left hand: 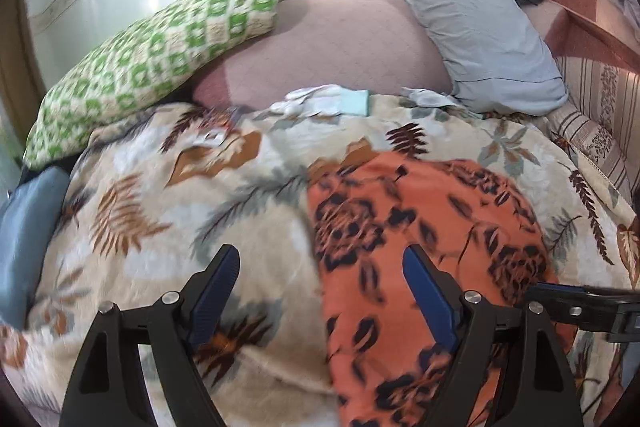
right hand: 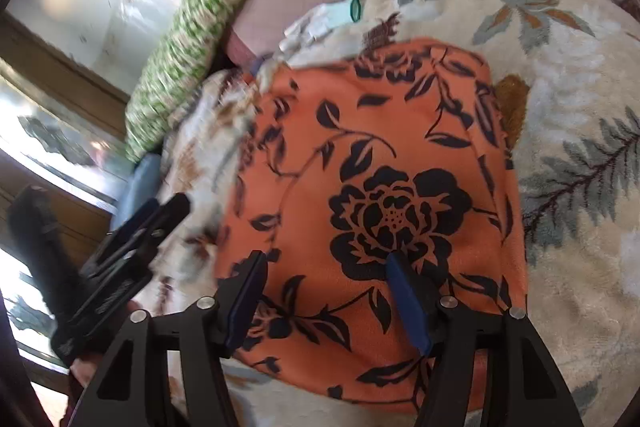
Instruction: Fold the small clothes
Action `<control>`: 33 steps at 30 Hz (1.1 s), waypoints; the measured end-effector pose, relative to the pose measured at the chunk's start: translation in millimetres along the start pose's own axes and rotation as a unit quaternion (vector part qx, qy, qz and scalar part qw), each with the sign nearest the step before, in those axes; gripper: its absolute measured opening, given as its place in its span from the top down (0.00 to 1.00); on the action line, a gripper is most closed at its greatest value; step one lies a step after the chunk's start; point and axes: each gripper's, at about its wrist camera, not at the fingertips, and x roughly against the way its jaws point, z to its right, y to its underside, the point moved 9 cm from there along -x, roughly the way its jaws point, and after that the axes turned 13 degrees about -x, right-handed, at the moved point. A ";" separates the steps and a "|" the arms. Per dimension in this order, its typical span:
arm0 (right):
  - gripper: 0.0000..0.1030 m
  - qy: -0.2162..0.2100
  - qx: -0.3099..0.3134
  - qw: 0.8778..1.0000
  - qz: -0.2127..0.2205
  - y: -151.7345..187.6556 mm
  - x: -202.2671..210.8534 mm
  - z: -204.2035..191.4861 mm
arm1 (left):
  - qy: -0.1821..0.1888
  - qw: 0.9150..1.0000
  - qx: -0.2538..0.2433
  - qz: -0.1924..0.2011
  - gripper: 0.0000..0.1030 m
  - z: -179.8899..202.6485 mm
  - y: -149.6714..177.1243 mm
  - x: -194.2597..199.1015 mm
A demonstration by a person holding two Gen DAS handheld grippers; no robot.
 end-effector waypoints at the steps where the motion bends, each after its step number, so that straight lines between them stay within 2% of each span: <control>1: 0.36 -0.027 -0.022 0.999 0.018 -7.8 13.8 2.3 | 0.004 1.000 -0.003 -0.005 0.18 3.9 -10.4 -3.8; 3: 0.36 -0.048 -0.058 0.996 0.038 -17.9 31.2 17.0 | 0.017 1.000 -0.002 -0.021 0.18 10.9 -31.7 -17.8; 7: 0.36 -0.065 -0.146 0.984 0.077 -40.7 67.2 65.4 | 0.036 0.996 0.004 -0.079 0.18 27.8 -48.3 -58.5; 10: 0.36 -0.091 -0.203 0.972 0.074 -47.6 78.5 94.0 | 0.059 0.988 0.012 -0.140 0.18 43.7 -41.2 -94.3; 12: 0.36 -0.106 -0.228 0.966 0.067 -54.9 81.0 106.1 | 0.055 0.982 0.011 -0.182 0.18 51.4 -28.5 -117.7; 15: 0.36 -0.112 -0.243 0.961 0.064 -59.8 85.2 115.6 | 0.025 0.980 -0.011 -0.195 0.11 56.7 -22.0 -137.4; 18: 0.36 -0.106 -0.233 0.964 0.066 -62.1 91.2 120.4 | 0.030 0.978 -0.001 -0.209 0.08 55.0 -20.9 -141.6; 22: 0.36 -0.107 -0.230 0.966 0.059 -62.8 90.4 121.1 | 0.039 0.983 0.018 -0.177 0.09 45.6 -26.6 -118.1; 26: 0.36 -0.109 -0.219 0.968 0.061 -59.7 86.2 112.4 | 0.052 0.993 0.039 -0.099 0.09 34.8 -22.8 -61.3; 28: 0.36 -0.107 -0.210 0.970 0.059 -58.0 84.2 105.9 | 0.055 0.995 0.039 -0.069 0.09 30.0 -11.2 -31.2; 33: 0.35 -0.092 -0.191 0.976 0.049 -50.0 73.0 93.6 | 0.057 0.996 0.047 -0.054 0.09 12.5 37.6 16.6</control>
